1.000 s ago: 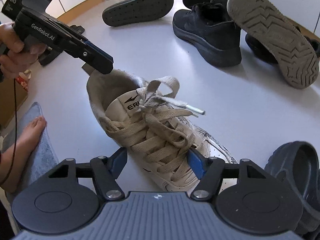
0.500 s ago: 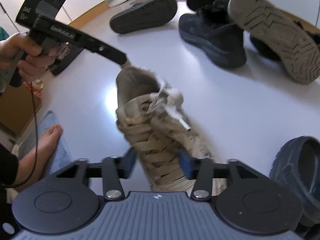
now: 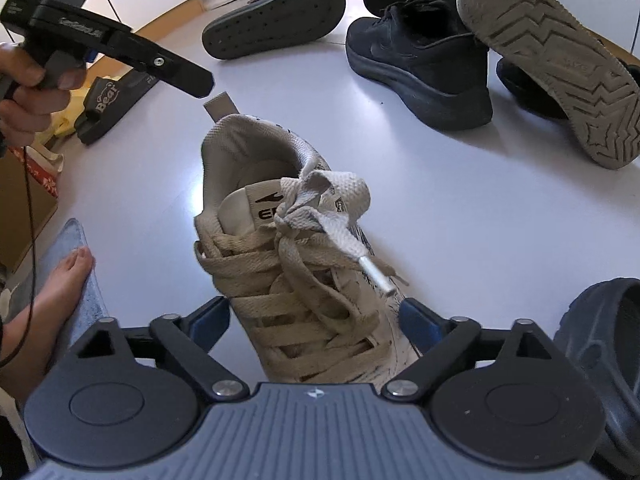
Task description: Organize scattered shoes
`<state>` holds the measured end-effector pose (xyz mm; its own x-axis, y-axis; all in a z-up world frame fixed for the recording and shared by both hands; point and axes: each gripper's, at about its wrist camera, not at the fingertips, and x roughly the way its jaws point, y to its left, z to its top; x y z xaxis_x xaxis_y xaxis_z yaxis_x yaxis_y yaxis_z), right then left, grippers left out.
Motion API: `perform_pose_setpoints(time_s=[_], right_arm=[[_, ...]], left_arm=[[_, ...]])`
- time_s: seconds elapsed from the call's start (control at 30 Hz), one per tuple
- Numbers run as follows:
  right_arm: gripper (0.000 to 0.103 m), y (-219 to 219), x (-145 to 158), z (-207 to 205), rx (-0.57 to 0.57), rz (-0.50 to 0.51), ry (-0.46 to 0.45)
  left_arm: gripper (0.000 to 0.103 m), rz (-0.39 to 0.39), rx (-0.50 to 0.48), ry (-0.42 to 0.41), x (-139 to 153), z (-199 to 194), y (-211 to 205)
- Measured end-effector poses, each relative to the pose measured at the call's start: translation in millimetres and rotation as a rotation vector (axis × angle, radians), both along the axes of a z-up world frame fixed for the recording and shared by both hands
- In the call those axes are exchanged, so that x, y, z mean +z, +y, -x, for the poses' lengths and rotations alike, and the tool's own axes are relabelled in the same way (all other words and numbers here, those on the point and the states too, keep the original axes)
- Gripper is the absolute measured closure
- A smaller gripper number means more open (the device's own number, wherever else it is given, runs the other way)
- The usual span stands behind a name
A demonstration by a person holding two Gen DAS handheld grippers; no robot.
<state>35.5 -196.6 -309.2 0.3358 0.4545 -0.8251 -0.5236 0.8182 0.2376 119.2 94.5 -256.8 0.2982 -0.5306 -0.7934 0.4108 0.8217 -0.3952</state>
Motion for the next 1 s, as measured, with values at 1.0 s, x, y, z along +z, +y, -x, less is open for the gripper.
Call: perform_pose_setpoints(time_s=[1.0], right_arm=[[0.018,-38.8,1.4,11.4,-0.569,0.076,0.148]], left_arm=[[0.047,0.003,0.002,0.022,-3.6,2.0,0.5]])
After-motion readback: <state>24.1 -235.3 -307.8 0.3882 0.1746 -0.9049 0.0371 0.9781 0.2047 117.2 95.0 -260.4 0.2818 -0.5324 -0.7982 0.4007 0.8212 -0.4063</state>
